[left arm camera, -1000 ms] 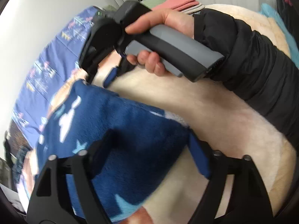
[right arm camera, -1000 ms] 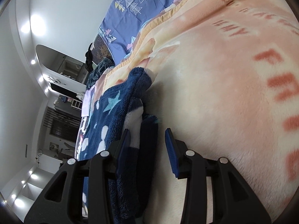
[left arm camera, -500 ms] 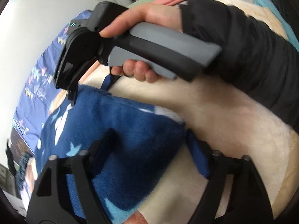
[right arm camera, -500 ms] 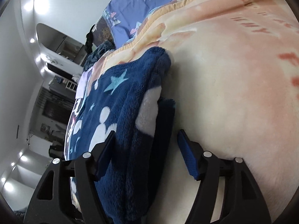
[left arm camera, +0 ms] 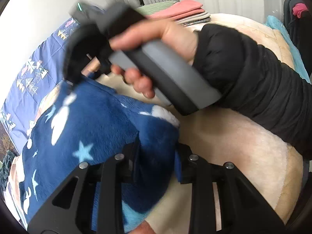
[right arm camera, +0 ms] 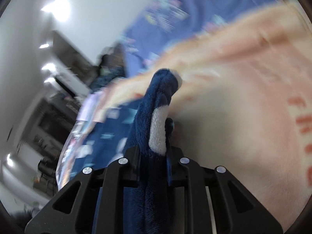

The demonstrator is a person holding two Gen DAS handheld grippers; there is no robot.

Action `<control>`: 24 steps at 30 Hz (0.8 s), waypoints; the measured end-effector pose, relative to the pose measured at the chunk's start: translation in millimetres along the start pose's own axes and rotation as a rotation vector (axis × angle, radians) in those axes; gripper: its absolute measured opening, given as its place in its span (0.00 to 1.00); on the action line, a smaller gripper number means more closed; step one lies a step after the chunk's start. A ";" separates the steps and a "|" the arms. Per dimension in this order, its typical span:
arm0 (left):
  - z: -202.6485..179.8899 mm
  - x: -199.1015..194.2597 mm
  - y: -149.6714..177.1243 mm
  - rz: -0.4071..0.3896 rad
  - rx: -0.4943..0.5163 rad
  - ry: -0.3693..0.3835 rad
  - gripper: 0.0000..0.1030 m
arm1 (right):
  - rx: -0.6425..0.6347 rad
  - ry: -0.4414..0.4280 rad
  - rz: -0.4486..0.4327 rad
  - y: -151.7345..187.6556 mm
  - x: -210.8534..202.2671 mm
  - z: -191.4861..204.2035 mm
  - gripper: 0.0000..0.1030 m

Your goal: Fold small clothes

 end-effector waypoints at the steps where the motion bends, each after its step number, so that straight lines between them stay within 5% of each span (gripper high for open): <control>1: -0.5 1.5 1.0 0.002 -0.006 0.006 0.27 | 0.026 -0.022 0.005 -0.7 3.0 -5.5 0.18; 8: 0.3 -4.5 4.0 -0.030 -0.036 0.070 0.27 | -0.087 -0.084 -0.103 -6.5 -27.4 34.3 0.18; 11: 5.0 -4.1 4.3 -0.047 -0.056 0.104 0.26 | -0.155 0.029 -0.111 -10.0 -14.7 26.1 0.18; 13: 7.9 1.7 5.7 -0.040 -0.079 0.138 0.25 | -0.098 0.105 -0.064 -11.6 9.5 -4.8 0.18; 24: 30.7 -11.9 13.7 -0.065 -0.187 0.231 0.19 | 0.016 0.001 -0.060 -17.2 -5.3 -21.6 0.32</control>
Point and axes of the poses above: each gripper's, at about its wrist camera, not at the fingertips, and x roughly the way its jaws point, z to its left, y to its underside, the point moved 8 cm from there along x, roughly the way its jaws point, and after that the axes turned 4 degrees about z, right-handed, at the moved point
